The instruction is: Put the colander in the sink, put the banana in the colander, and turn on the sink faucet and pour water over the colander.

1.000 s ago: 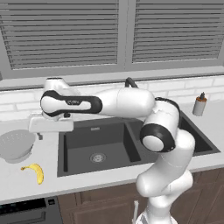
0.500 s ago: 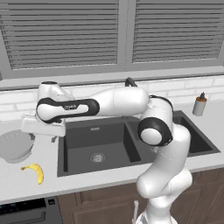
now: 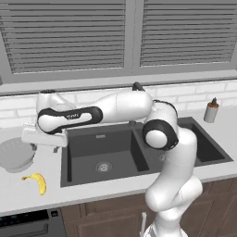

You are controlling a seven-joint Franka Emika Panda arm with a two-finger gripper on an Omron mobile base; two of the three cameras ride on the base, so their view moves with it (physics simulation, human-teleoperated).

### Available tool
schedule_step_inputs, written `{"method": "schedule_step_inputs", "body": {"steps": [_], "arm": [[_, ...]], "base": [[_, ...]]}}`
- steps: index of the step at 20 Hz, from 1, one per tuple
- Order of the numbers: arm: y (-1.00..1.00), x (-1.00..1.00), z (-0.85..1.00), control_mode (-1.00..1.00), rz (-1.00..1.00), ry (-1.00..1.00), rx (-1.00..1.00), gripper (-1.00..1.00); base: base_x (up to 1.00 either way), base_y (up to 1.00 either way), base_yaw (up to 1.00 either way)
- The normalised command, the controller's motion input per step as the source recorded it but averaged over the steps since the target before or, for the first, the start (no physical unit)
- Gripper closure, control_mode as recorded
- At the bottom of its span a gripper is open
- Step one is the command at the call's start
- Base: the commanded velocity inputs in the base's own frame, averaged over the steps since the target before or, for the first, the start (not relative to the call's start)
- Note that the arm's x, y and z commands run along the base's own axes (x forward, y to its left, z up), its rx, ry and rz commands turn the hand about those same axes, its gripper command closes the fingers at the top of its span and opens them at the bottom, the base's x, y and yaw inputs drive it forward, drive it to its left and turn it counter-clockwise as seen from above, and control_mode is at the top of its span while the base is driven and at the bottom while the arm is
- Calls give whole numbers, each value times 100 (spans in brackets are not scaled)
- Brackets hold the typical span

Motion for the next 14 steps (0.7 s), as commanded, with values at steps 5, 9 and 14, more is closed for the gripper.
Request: {"method": "schedule_step_inputs", "body": {"steps": [5,9,14], "arm": [[2,22,-8,-100,0,0,-3,-100],[6,38,-4,-100,0,0,-1,-100],[20,32,-13,-100,0,0,-4,-100]], "base": [[0,0,0],[0,0,0],[0,0,0]]}}
